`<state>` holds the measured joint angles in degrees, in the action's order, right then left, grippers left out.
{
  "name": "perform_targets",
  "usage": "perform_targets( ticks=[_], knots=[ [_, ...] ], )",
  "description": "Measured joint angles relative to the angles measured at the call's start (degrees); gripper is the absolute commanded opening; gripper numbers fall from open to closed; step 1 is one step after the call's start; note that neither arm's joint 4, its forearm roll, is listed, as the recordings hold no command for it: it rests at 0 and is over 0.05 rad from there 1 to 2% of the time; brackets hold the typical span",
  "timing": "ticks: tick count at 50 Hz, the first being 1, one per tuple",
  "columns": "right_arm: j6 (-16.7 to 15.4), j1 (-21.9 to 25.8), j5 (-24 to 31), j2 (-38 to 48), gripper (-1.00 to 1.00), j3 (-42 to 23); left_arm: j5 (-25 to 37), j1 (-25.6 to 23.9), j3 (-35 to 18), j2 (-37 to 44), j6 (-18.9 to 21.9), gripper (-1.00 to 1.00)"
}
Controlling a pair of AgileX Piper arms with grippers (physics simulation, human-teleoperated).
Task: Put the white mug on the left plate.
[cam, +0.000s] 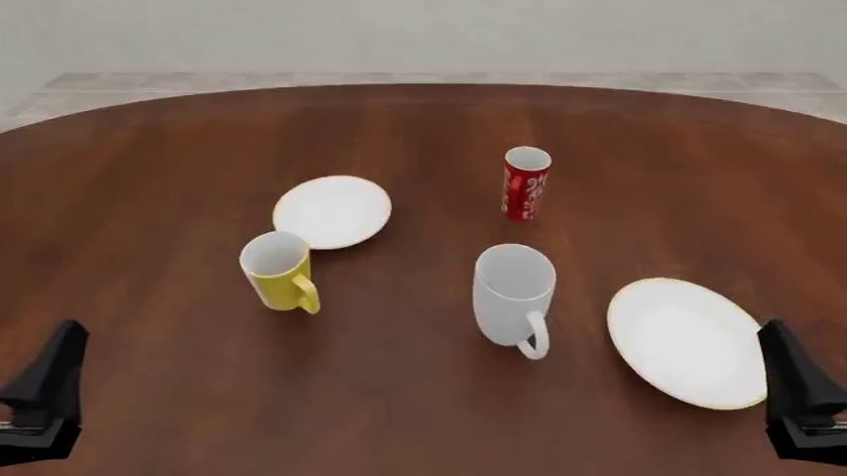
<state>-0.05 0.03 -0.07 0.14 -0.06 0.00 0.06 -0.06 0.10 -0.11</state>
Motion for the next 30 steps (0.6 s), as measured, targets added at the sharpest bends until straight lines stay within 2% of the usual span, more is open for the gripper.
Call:
perform_targets(
  ticks=[30],
  knots=[
    [0.10, 0.06, -0.10, 0.05, 1.00, -0.29, 0.39, 0.90, -0.26, 0.13, -0.18, 1.00]
  ],
)
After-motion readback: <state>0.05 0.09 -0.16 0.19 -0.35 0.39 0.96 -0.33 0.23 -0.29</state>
